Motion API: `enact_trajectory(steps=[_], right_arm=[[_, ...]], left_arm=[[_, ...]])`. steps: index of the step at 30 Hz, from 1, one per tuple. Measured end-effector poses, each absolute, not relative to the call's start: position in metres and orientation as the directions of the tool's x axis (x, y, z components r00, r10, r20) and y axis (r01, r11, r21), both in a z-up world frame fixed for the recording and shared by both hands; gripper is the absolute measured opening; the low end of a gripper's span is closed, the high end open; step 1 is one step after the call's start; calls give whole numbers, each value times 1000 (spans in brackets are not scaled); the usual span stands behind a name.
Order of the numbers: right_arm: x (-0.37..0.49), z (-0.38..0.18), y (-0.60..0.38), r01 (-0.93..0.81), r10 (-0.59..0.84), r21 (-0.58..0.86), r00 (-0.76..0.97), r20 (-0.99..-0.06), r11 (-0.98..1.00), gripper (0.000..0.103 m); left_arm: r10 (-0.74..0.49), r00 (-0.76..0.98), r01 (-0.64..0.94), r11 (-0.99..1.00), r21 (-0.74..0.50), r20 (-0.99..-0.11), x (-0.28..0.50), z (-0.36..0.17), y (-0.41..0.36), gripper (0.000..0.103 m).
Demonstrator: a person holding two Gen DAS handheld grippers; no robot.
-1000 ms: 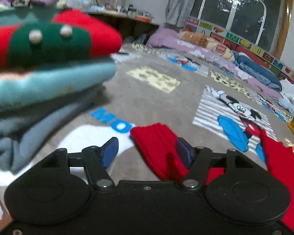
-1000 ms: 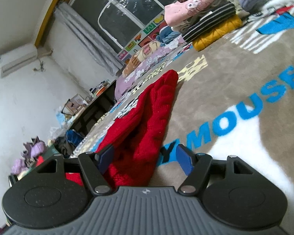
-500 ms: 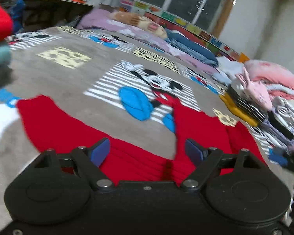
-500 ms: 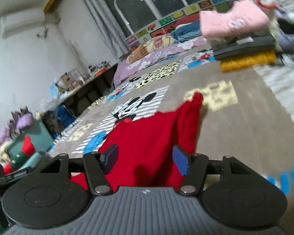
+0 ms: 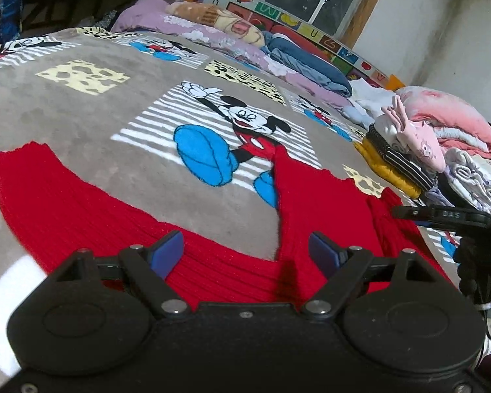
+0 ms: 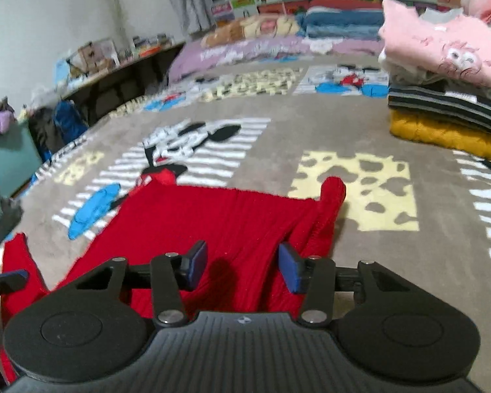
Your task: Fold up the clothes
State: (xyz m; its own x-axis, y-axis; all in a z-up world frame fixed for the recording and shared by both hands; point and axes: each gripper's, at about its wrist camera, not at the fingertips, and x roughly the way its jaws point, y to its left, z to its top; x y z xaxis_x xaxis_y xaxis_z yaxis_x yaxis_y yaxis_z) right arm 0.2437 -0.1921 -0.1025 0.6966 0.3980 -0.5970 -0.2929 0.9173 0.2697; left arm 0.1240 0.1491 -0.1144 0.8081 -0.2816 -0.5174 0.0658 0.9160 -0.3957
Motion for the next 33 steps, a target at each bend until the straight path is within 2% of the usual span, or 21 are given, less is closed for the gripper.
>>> enact_trajectory(steps=[4,8,10,12,14,20,29,33], right_arm=[[255,-106,-198,-237,378,301,697,-610,924,48],[268,-112,-190,-252,369,270,671,-644,929,46],[275,-114,-189,-253,373,274,661,-651,928,38],[281,-117,-191,-239,379,297,655,-653,924,20],[279,-114,-193,-233,381,306,671,-636,923,12],[250,-86,-212,-219,369,326,764,-529,920,11],[185,-58,-288,-91,286,482,892,-351,872,11],[157,-62,-324,-28,229,542,924,-307,840,11]], left_arm=[[-292,804,73,913,-401,-518,125,-117,151,84],[-293,800,81,917,-391,-523,127,-120,149,84],[-292,800,85,920,-382,-525,128,-120,148,85],[-291,799,89,923,-374,-527,129,-121,147,85],[-290,798,91,925,-369,-528,129,-121,147,85],[-282,798,91,930,-356,-533,128,-121,145,85],[-269,811,68,926,-372,-520,124,-115,141,85],[-268,820,85,931,-355,-505,121,-110,132,85]])
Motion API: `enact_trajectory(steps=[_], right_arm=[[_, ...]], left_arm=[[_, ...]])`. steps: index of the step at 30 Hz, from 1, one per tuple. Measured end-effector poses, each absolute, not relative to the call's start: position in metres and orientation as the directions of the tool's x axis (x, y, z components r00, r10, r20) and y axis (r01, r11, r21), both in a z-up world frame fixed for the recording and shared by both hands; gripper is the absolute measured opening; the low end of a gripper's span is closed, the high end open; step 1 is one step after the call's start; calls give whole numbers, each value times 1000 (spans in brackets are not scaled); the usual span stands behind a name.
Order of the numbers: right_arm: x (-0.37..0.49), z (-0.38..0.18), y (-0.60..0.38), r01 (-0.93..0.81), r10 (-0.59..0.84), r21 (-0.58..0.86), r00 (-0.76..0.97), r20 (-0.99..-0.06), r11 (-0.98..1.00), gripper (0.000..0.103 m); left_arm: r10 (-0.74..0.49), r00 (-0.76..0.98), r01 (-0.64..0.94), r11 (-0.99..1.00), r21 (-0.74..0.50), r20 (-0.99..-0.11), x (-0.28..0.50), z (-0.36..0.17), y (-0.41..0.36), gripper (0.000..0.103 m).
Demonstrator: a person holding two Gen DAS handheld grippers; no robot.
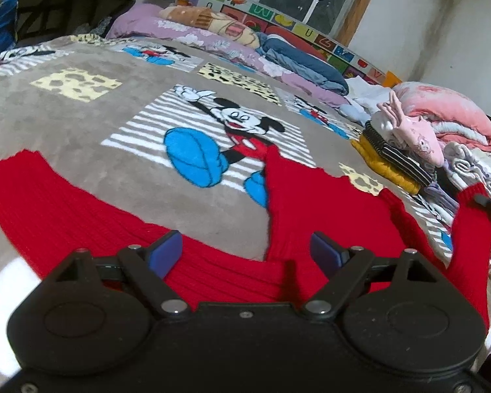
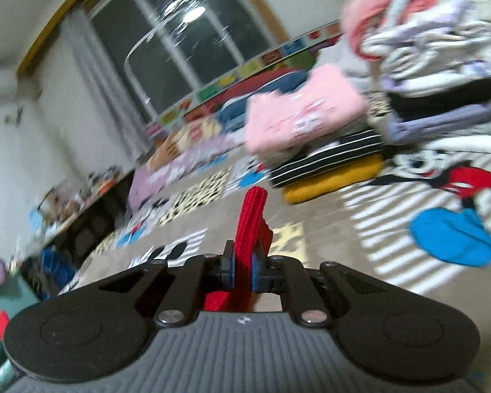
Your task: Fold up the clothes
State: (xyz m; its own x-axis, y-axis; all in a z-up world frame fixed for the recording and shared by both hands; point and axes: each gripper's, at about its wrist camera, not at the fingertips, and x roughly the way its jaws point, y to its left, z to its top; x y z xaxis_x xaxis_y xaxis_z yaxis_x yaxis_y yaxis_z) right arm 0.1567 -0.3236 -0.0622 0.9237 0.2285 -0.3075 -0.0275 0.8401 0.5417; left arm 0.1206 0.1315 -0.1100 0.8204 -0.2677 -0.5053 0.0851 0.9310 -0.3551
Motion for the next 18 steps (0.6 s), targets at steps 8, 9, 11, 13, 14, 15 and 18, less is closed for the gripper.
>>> enact_trajectory(steps=[8,9,11,13,14,15,18], right_arm=[[108,-90,-374,91,113,604,950,-291,791,11],[102,-93,-380,106,96,612,953,-288,784,11],[90,-100,-390,133,63,627,958,-281,768,11],[81,-108,-399,157,39,642,959,-280,750,11],[78,-111,-403,169,28,644,958,-284,746,11],[74,-116,-407,180,20,652,958,-287,737,10],[64,-130,-418,209,0,677,955,-296,705,10]], left_arm=[[-244,860,131,954,-268,-448,113,-95,106,85],[-248,862,136,953,-270,-441,113,-94,104,85],[-259,864,146,950,-277,-431,113,-92,99,85],[-267,864,157,948,-276,-427,114,-91,93,85],[-272,863,163,948,-275,-426,115,-90,90,85],[-279,861,172,947,-272,-426,115,-90,86,85],[-300,854,199,943,-266,-426,115,-89,75,85]])
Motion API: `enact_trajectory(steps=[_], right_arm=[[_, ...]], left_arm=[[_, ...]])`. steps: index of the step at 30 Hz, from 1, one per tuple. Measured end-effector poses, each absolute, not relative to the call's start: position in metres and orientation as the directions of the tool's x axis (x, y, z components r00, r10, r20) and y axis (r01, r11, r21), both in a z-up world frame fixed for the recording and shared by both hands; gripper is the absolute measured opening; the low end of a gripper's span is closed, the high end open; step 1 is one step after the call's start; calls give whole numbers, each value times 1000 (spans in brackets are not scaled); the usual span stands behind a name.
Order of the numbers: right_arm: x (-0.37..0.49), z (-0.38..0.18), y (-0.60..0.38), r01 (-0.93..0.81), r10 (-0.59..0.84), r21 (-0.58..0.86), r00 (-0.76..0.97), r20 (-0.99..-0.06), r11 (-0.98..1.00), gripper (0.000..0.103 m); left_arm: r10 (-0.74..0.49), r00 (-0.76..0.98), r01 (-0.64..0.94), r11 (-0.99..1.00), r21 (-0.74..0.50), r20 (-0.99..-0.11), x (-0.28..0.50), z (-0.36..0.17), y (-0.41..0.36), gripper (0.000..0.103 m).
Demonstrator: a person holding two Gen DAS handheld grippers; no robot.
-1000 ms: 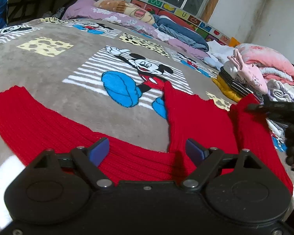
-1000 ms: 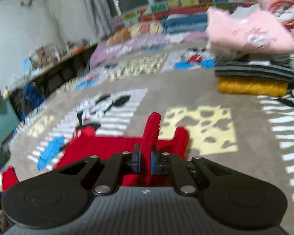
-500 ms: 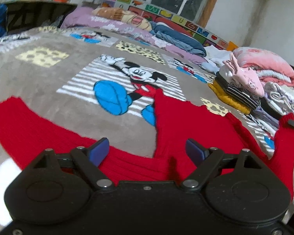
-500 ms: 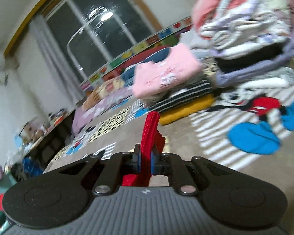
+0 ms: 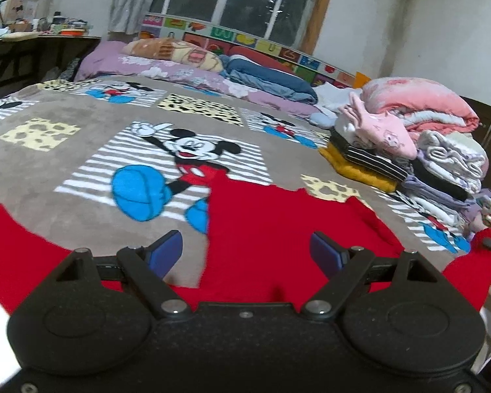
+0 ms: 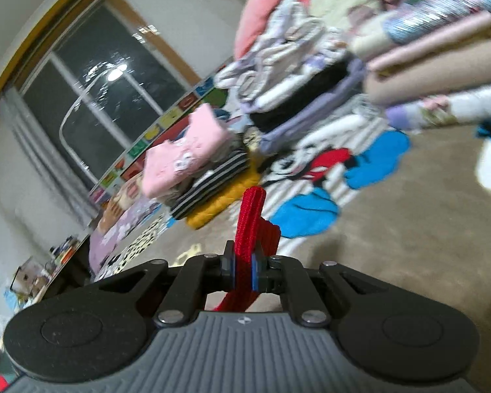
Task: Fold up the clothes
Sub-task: 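Grasp the sweater edge with the right gripper and pull it taut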
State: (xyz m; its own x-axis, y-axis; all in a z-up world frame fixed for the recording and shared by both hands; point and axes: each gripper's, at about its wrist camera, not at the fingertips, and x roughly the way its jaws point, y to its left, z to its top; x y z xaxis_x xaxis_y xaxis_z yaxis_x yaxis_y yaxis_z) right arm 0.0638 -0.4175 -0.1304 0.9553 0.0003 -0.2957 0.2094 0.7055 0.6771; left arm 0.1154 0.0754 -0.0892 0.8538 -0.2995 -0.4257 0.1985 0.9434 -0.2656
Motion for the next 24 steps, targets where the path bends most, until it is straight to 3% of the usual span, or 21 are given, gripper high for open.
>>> enact_trajectory(steps=[12,24], right_arm=[[32,-195,-450,257,-22,789,955,-296,559,10],[28,-199,-459,321,-76,742,936,-345,589,6]], left_arm=[[-375,821,307,926,-221,-430,115,-92,35,85],[-331,832,232,937,-263,-446,122,-96,57,85]])
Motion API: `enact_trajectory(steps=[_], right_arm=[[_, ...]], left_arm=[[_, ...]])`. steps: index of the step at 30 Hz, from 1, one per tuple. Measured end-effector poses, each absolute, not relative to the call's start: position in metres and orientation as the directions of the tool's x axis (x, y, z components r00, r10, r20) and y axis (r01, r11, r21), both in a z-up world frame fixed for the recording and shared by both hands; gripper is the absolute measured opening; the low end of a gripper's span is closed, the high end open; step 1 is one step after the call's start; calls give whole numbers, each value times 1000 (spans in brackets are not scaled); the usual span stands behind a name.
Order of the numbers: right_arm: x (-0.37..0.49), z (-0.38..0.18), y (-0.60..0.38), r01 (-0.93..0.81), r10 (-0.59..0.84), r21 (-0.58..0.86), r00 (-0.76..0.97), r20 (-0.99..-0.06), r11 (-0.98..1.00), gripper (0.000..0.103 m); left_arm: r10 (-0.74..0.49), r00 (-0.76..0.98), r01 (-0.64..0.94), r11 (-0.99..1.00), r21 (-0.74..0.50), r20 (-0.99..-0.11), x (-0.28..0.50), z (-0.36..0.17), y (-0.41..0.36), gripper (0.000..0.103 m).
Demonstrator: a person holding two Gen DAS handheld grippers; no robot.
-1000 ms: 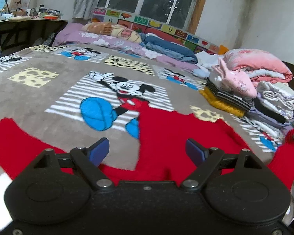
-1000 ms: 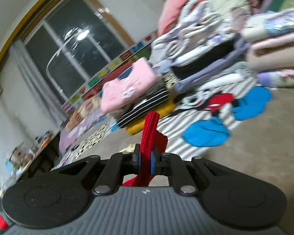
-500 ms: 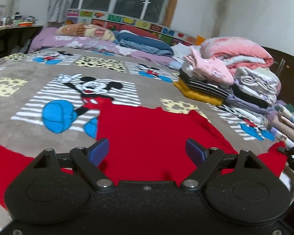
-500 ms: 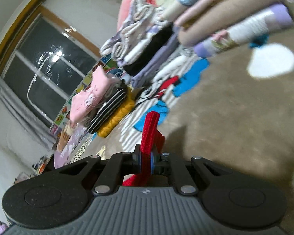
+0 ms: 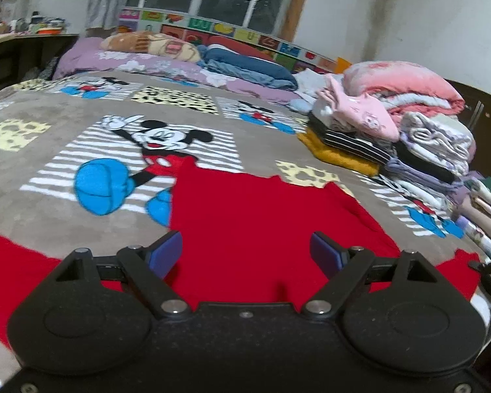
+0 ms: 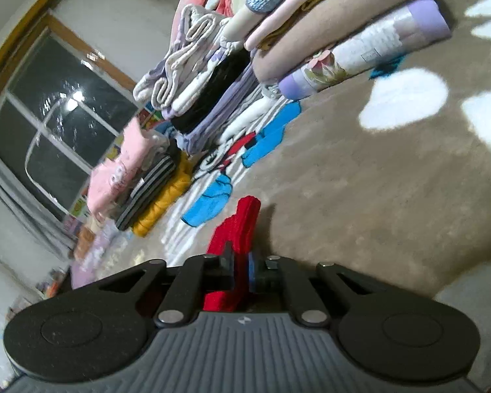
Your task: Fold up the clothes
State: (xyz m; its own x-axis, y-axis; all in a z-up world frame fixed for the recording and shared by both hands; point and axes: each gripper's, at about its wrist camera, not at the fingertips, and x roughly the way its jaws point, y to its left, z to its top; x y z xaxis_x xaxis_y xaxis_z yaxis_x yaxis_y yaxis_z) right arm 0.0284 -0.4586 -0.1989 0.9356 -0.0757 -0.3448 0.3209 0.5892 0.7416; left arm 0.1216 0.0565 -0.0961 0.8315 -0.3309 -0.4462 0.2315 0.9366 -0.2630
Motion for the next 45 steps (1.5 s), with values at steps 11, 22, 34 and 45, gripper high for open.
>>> enact_trajectory(steps=[11,22,34,45], right_arm=[[33,-190,-475,330,-115,739,938,-327,587,41],[64,-179,-470,229,58,623,913,-404,748,22],[26,-183,-475,333,-93,695,929,-359,638,18],[22,-133,-384,64,44,342,953,-299,938,35]], left_arm=[[-296,842,166,937,-306,-452,114,-98,81,85],[-300,828,178,942,-284,-473,118,-104,71,85],[-295,829,170,943,-287,-475,117,-104,75,85],[-310,830,198,941,-276,-463,110,-100,76,85]])
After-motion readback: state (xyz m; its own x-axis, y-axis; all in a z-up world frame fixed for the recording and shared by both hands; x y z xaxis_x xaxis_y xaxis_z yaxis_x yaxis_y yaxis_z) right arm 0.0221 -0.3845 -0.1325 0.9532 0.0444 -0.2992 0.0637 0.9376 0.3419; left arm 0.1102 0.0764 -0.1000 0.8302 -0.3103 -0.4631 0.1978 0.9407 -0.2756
